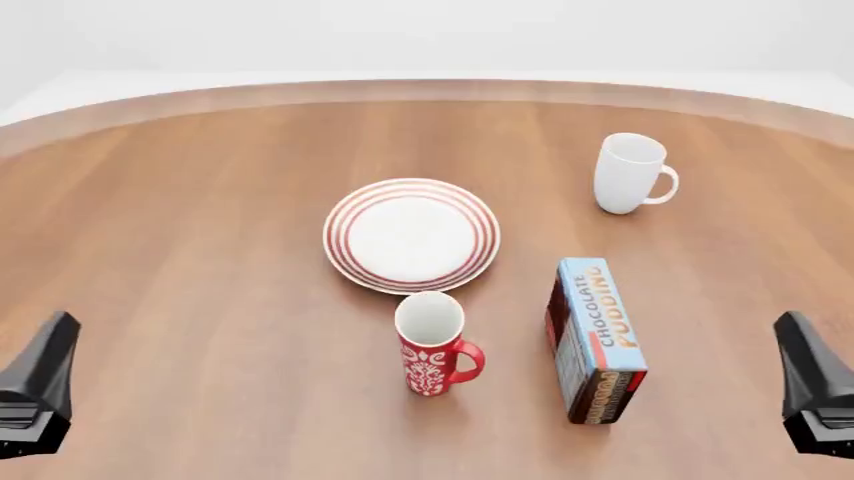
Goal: Pick up the red mug and put it on the plate
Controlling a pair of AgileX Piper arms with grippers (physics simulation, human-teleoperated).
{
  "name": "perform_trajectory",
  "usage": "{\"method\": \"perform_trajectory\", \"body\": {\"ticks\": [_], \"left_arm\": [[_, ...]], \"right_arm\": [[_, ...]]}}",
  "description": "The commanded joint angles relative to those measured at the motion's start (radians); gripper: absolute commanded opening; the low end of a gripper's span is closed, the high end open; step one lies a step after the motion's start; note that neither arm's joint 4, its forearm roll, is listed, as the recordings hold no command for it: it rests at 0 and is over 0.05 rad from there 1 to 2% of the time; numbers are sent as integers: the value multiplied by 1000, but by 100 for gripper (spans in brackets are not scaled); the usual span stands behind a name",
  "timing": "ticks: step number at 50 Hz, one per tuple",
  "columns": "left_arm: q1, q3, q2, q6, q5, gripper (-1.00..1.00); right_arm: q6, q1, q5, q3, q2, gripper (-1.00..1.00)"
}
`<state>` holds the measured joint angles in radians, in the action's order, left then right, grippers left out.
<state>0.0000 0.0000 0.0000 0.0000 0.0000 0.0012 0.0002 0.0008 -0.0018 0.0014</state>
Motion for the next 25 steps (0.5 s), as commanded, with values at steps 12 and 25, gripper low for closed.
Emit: {"method": "perform_trajectory", "body": {"ticks": [12,25], "left_arm": [[0,0,0,0,0,100],[0,0,0,0,0,100]], "right_arm": [[-2,1,3,-5,-1,100],[-179,275,68,-279,164,100]]}}
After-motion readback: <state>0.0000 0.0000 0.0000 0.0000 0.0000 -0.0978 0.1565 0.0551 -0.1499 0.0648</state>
